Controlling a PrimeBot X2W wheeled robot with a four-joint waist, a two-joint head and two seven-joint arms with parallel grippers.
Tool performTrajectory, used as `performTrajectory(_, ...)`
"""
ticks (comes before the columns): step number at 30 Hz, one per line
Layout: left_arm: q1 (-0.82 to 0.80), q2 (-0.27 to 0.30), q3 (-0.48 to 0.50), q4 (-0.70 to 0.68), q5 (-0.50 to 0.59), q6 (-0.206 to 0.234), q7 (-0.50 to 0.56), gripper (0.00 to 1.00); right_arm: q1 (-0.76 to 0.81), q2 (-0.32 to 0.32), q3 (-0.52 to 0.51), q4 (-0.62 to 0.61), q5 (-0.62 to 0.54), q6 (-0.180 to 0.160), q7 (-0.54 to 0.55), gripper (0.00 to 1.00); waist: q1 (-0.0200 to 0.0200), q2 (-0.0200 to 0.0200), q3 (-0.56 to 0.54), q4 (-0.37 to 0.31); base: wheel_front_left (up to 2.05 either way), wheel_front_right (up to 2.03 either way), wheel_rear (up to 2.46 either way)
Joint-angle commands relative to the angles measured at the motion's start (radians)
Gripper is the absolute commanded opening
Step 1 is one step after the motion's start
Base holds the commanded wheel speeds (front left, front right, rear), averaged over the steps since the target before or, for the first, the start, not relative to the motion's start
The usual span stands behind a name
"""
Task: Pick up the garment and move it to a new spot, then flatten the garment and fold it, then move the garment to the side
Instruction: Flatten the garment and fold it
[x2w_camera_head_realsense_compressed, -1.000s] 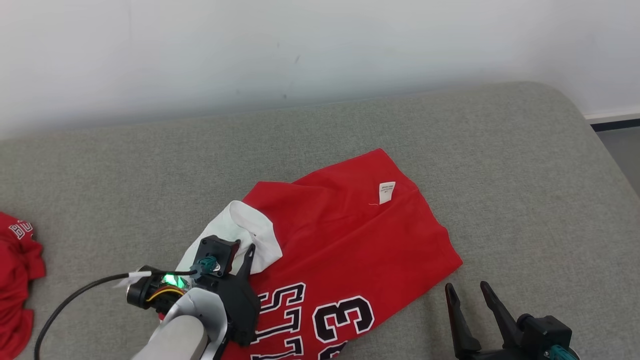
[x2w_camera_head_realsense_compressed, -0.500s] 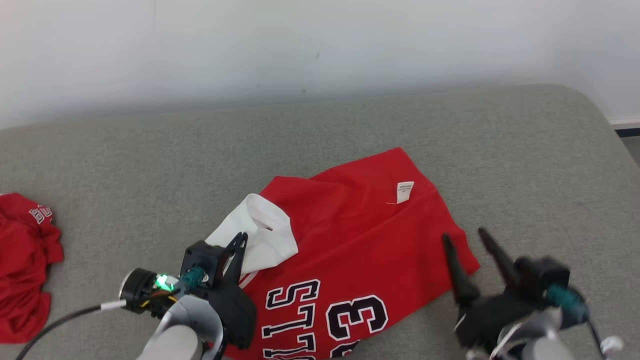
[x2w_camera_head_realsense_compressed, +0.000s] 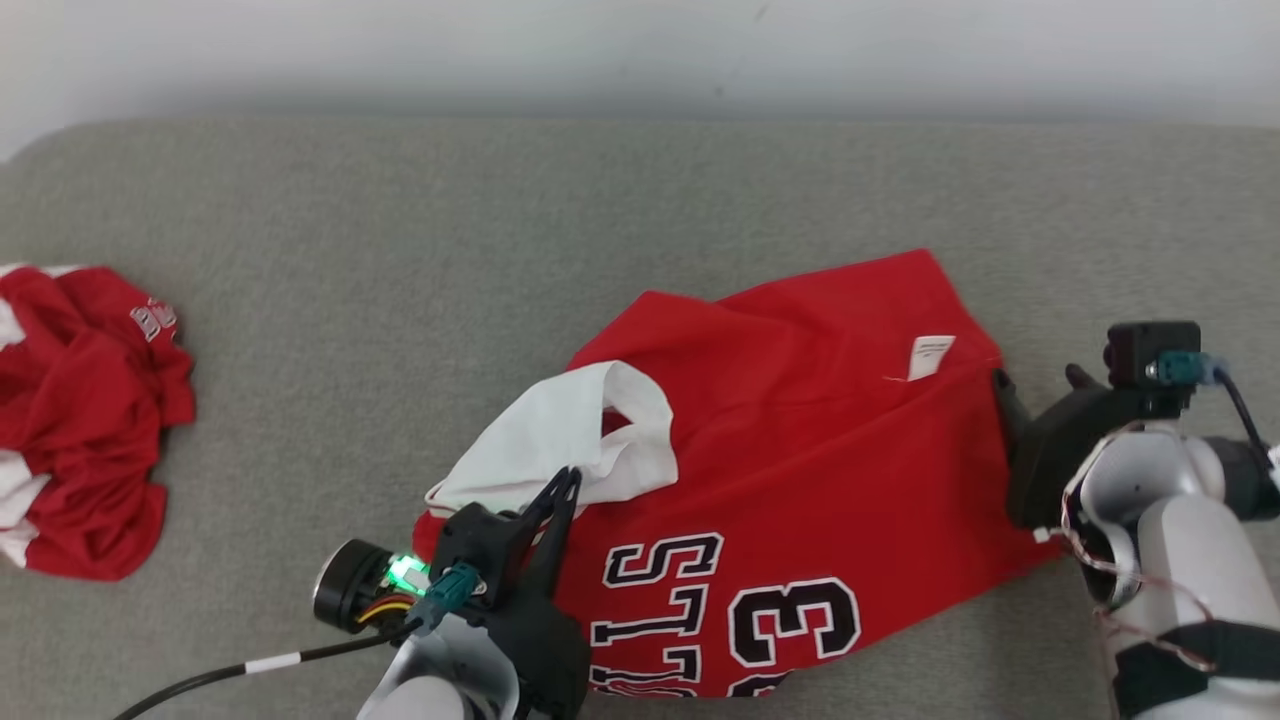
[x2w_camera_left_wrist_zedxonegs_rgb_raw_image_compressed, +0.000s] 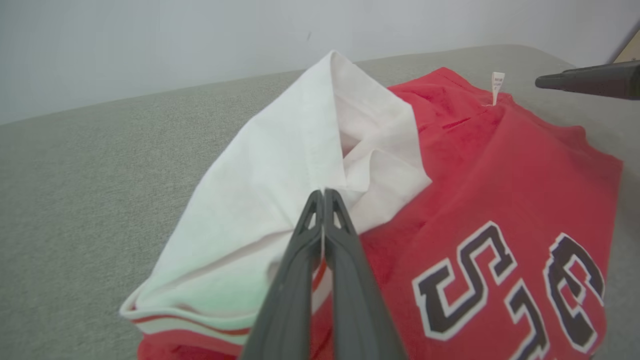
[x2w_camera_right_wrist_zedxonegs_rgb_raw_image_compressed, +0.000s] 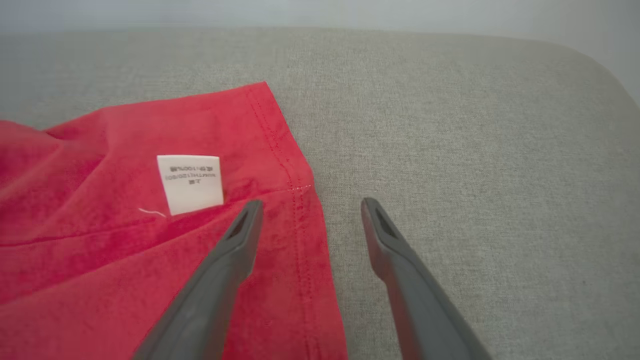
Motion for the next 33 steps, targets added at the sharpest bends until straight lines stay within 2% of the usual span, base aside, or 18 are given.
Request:
performTrajectory(1,-0.019,-0.011,-0.005,-0.006,0.010,-0.003,-0.004,0.00,-0.045,-0.013,-0.020,0.028,-0.041,0.003,0.032,1.00,0.0000,-0.0001,0.074,0.071,0.00,0.00,0.00)
performTrajectory(5,-0.038,-0.025,-0.013,-0.003,0.017,-0.006,-0.012,0.00,-0.105,-0.015,-0.066,0.083,-0.115,0.003,0.067,1.00,0.0000,-0.0001,0.098,0.094,0.00,0.00,0.00)
performTrajectory(10,-0.052,-0.031,-0.018,0.003,0.019,-0.008,-0.014,0.00,-0.141,-0.011,-0.101,0.125,-0.153,0.003,0.071,0.98,0.0000,-0.0001,0.108,0.105,0.00,0.00,0.00)
performTrajectory(14,-0.054,-0.026,-0.019,0.006,0.016,-0.005,-0.016,0.00,-0.154,-0.001,-0.115,0.168,-0.170,0.003,0.090,0.79,0.0000,-0.0001,0.111,0.106,0.00,0.00,0.00)
performTrajectory(16,-0.053,-0.025,-0.019,0.005,0.014,-0.004,-0.015,0.00,-0.152,0.004,-0.120,0.180,-0.171,0.003,0.098,0.52,0.0000,-0.0001,0.110,0.104,0.00,0.00,0.00)
performTrajectory(17,-0.052,-0.023,-0.019,0.005,0.012,-0.003,-0.014,0.00,-0.153,0.006,-0.122,0.179,-0.170,0.003,0.094,0.48,0.0000,-0.0001,0.108,0.103,0.00,0.00,0.00)
performTrajectory(19,-0.051,-0.019,-0.018,0.004,0.010,0.000,-0.013,0.00,-0.151,0.008,-0.124,0.171,-0.171,0.003,0.091,0.47,0.0000,-0.0001,0.105,0.099,0.00,0.00,0.00)
performTrajectory(20,-0.049,-0.017,-0.017,0.004,0.009,0.001,-0.012,0.00,-0.148,0.011,-0.124,0.165,-0.169,0.003,0.089,0.51,0.0000,-0.0001,0.102,0.097,0.00,0.00,0.00)
performTrajectory(21,-0.047,-0.016,-0.017,0.003,0.007,0.002,-0.012,0.00,-0.145,0.011,-0.123,0.160,-0.167,0.003,0.089,0.66,0.0000,-0.0001,0.099,0.095,0.00,0.00,0.00)
performTrajectory(22,-0.044,-0.013,-0.016,0.003,0.006,0.002,-0.011,0.00,-0.141,0.007,-0.124,0.153,-0.169,0.003,0.089,1.00,0.0000,-0.0001,0.095,0.092,0.00,0.00,0.00)
performTrajectory(31,-0.024,0.001,-0.019,-0.007,-0.005,0.009,-0.006,0.00,-0.118,-0.032,-0.108,0.094,-0.181,0.003,0.138,1.00,0.0000,-0.0001,0.071,0.083,0.00,0.00,0.00)
performTrajectory(33,-0.026,0.002,-0.021,-0.011,-0.005,0.010,-0.005,0.00,-0.117,-0.037,-0.103,0.097,-0.178,0.003,0.153,0.97,0.0000,-0.0001,0.074,0.085,0.00,0.00,0.00)
